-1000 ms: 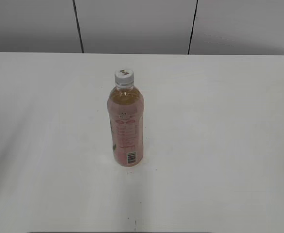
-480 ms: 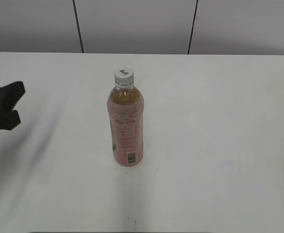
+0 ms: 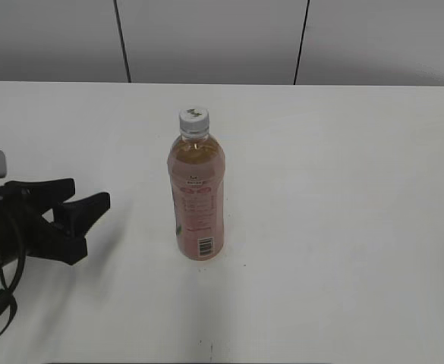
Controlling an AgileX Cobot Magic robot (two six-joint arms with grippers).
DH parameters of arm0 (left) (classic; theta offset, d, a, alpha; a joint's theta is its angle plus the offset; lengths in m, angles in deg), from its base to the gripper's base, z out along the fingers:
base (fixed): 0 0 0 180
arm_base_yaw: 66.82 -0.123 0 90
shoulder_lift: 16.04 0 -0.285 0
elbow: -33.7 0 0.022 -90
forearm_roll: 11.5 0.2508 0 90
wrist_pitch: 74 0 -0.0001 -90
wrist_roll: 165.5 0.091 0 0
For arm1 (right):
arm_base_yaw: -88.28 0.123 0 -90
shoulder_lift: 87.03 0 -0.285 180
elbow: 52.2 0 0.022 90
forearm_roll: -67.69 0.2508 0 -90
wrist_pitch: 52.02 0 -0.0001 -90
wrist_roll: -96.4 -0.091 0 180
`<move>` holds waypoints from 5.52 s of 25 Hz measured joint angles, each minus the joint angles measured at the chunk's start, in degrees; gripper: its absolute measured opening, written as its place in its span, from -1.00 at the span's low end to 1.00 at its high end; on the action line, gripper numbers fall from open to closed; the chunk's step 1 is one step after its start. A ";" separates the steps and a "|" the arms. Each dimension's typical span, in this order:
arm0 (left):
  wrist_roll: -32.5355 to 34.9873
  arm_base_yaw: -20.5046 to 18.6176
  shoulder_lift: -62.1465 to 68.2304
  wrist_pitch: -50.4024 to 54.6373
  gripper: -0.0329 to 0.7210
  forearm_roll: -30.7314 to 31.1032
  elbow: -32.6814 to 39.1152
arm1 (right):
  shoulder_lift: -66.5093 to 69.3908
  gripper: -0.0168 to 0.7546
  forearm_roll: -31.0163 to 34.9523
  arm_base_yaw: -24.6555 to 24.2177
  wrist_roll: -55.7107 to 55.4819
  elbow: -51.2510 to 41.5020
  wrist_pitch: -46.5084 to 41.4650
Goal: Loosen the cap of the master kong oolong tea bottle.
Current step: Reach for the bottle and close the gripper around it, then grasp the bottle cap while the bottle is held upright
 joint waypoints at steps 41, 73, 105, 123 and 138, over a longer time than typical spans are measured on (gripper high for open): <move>-1.35 5.51 6.32 -0.80 0.53 21.16 -10.31 | 0.00 0.34 0.10 0.00 -0.11 0.00 0.00; -3.30 7.32 14.47 -0.73 0.53 21.04 -18.98 | 0.00 0.34 0.34 0.00 -0.32 0.00 0.00; -6.23 11.84 15.61 -0.73 0.19 19.01 -25.25 | 15.93 0.34 9.72 0.00 6.96 2.12 3.75; -6.21 11.84 15.61 -0.83 0.19 19.07 -25.25 | 68.65 0.26 32.95 1.34 29.92 23.61 2.38; -6.09 11.84 15.61 -0.83 0.19 19.07 -25.25 | 86.27 0.24 18.14 28.90 12.45 46.41 -0.56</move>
